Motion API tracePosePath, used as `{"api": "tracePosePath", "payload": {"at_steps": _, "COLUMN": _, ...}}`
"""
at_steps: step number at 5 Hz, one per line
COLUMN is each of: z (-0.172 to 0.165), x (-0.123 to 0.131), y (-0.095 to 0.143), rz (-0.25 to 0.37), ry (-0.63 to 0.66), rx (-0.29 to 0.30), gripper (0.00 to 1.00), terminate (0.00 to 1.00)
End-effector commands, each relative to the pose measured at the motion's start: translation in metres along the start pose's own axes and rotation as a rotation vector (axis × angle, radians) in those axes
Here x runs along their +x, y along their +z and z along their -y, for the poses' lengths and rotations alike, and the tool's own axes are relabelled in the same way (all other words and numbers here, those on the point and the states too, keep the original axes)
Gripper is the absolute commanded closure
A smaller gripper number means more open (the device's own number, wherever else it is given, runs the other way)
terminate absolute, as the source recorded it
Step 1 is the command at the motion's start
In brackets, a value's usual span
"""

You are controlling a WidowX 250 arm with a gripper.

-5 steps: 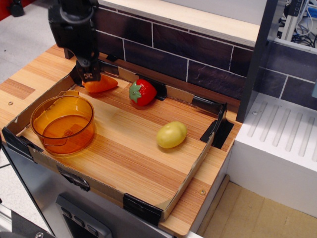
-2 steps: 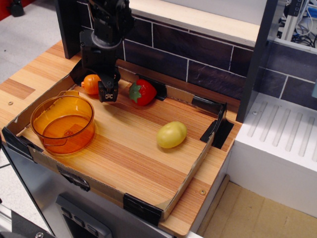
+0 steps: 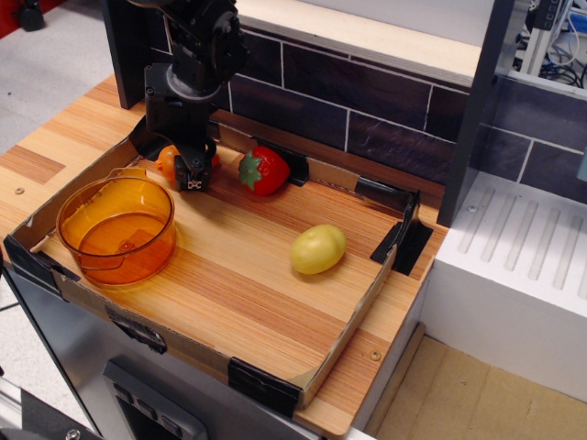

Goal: Put carrot in pot

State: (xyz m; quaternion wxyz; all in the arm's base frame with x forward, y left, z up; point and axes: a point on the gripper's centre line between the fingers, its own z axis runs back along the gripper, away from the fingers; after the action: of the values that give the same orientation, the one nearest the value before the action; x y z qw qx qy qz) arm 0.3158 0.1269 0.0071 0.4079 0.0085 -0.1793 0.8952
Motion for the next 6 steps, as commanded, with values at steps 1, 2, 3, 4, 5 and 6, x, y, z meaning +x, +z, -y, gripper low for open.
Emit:
{"api": "tracePosePath", "payload": {"at_steps": 1, "z": -0.004, "x": 0.007, "y": 0.004, "rz": 0.021, "ry": 0.006, "rx": -0.012, "gripper": 1.00, "terminate": 0.00}}
{"api": "tracePosePath", "payload": {"at_steps": 2, "z": -0.002, "x": 0.005, "y": 0.007, "rz": 0.027, "ry": 0.003, "rx": -0.020, "gripper": 1.00, "terminate": 0.00}}
{"api": "tracePosePath", "payload": {"at_steps": 3, "z": -0.004, "x": 0.003, "y": 0.045, "rz": -0.063, "ry": 0.018, "rx": -0.029, "gripper": 1.00, "terminate": 0.00}}
{"api": "tracePosePath", "payload": {"at_steps": 4, "z": -0.005, "x": 0.010, "y": 0.092, "rz": -0.175, "ry": 0.023, "rx": 0.003, "gripper": 1.00, "terminate": 0.00}}
{"api": "tracePosePath", "payload": {"at_steps": 5, "z": -0.013, "x": 0.030, "y": 0.113, "rz": -0.250, "ry": -0.030, "rx": 0.056, "gripper": 1.00, "terminate": 0.00}}
{"api": "tracePosePath", "payload": {"at_steps": 6, "z": -0.036, "x": 0.057, "y": 0.104, "rz": -0.240, "ry": -0.133, "rx": 0.057, "gripper": 1.00, "terminate": 0.00}}
